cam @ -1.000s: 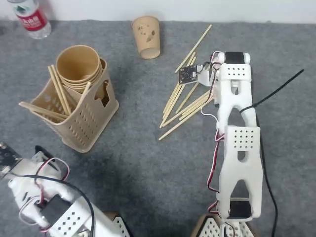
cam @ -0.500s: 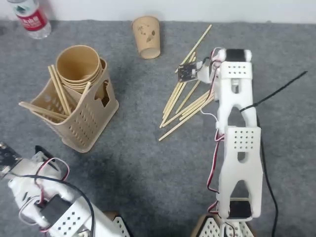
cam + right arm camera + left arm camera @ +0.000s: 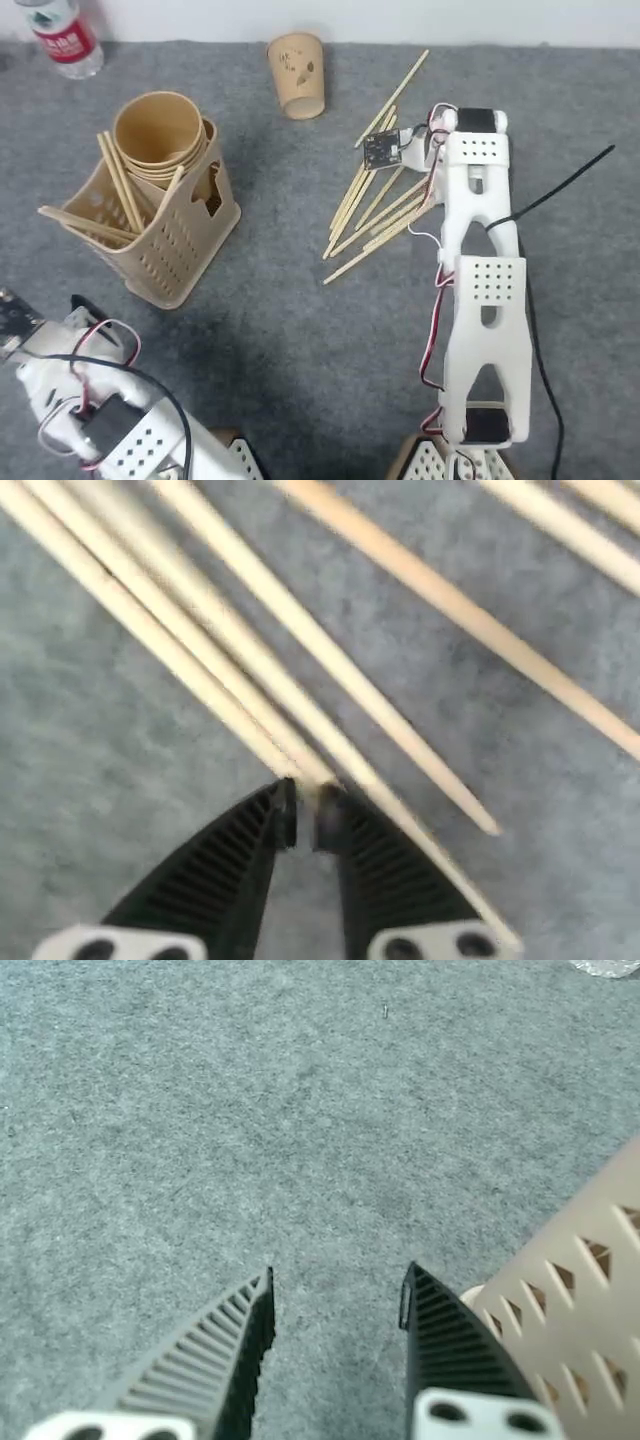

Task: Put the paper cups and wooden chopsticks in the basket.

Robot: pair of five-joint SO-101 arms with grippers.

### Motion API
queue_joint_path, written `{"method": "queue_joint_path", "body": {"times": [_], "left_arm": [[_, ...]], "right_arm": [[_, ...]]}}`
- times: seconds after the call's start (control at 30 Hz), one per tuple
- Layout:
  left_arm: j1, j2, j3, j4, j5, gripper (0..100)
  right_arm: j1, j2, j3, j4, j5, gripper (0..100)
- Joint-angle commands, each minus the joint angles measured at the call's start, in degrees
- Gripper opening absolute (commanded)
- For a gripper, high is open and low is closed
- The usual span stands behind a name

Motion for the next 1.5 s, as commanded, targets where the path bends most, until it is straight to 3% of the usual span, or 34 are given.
{"method": "queue_joint_path", "body": {"times": [0.0, 0.33, 0.53, 0.6, 0.77, 0.93, 1.17, 1.3, 1.47], "left_arm": [[0.44, -0.44, -0.31, -1.41, -0.53, 19], [0.44, -0.44, -0.31, -1.41, -0.53, 19], [0.44, -0.44, -0.31, -1.41, -0.53, 19], [0.44, -0.44, -0.31, -1.41, -0.53, 19], [0.53, -0.44, -0.31, -1.41, -0.44, 19], [0.53, -0.44, -0.57, -1.32, -0.09, 20], [0.44, -0.53, -9.45, 5.01, 0.00, 20], [0.44, -0.53, -23.87, 10.55, 4.57, 20], [4.22, 0.00, -42.07, 10.73, 5.71, 20]], "right_arm": [[-0.40, 0.84, -2.73, 6.90, 0.53, 0.2], [2.51, -3.65, -6.77, 8.04, 0.18, 0.6], [0.57, -7.78, -5.45, 7.69, -8.44, 0.7], [-0.13, -8.48, -5.45, 7.69, -11.16, 4.4], [-1.45, -9.36, -5.45, 7.60, -15.21, 27.4], [-1.27, -14.81, -6.24, 8.04, -16.44, 25.4], [-1.45, -32.66, -2.81, 8.04, -36.57, 8.7], [-1.63, -44.44, 8.62, 8.04, -47.21, 7.6], [-1.36, -61.76, 28.22, 7.87, -59.69, 7.6]]}}
